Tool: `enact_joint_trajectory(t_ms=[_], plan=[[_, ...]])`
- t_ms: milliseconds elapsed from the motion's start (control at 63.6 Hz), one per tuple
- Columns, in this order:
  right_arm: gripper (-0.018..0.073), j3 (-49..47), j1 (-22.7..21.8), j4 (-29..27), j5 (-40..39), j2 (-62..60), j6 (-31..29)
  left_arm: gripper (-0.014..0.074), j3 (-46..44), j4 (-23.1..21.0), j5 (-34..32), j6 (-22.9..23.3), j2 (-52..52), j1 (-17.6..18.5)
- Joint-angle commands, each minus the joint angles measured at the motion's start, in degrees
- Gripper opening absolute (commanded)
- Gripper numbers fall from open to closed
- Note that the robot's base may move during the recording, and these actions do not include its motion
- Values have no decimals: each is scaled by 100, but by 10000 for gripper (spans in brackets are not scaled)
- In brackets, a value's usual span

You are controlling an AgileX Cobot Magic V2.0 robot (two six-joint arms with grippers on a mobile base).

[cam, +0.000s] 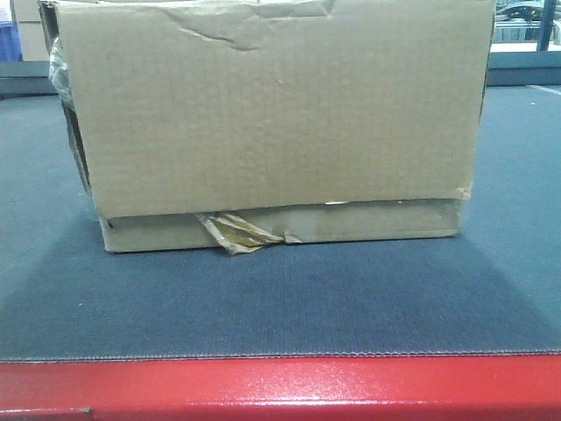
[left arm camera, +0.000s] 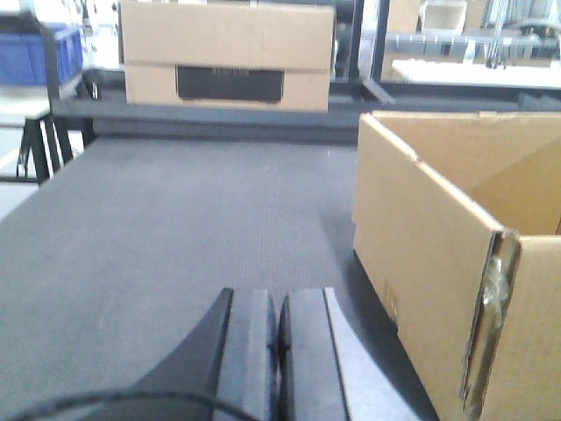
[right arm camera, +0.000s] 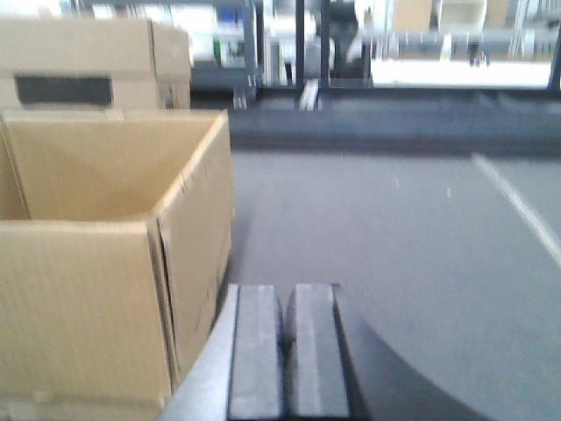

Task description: Grab carton from right shelf to conveyor

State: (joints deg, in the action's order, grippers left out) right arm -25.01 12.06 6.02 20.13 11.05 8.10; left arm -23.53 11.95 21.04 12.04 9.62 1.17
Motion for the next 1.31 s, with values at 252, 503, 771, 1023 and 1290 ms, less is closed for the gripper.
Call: enact_joint_trajectory(t_ms=[252,503,771,1023,1290], plan=[[-69,12,-39,48,-471,-52,-1,12,14,43,-108,-7,-82,-13],[-69,12,-39,48,-471,-52,-1,12,14,43,-108,-7,-82,-13],[-69,12,-39,48,-471,-52,-1,12,43,-510,-97,-7,-138,-223],[-69,12,-39,48,-471,-52,-1,12,1296,-510,-1014,-7,-962,-614],[-69,12,-39,37,-497,-52,-1,12,2353,-586,-1577,-24,-962,-614]])
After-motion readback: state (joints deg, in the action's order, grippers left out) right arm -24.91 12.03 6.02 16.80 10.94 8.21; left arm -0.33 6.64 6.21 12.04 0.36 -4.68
